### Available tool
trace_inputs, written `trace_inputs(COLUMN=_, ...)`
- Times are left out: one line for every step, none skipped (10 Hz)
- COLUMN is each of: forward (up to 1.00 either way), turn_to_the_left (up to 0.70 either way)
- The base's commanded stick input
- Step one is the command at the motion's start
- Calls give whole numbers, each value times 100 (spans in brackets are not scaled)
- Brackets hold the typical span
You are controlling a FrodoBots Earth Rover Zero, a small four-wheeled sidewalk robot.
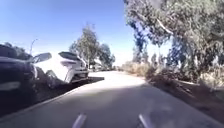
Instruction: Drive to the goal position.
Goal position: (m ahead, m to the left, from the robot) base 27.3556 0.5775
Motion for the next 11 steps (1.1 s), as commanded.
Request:
trace_inputs(forward=100, turn_to_the_left=0)
trace_inputs(forward=100, turn_to_the_left=0)
trace_inputs(forward=100, turn_to_the_left=0)
trace_inputs(forward=100, turn_to_the_left=0)
trace_inputs(forward=100, turn_to_the_left=0)
trace_inputs(forward=100, turn_to_the_left=0)
trace_inputs(forward=100, turn_to_the_left=0)
trace_inputs(forward=100, turn_to_the_left=0)
trace_inputs(forward=100, turn_to_the_left=0)
trace_inputs(forward=100, turn_to_the_left=0)
trace_inputs(forward=100, turn_to_the_left=0)
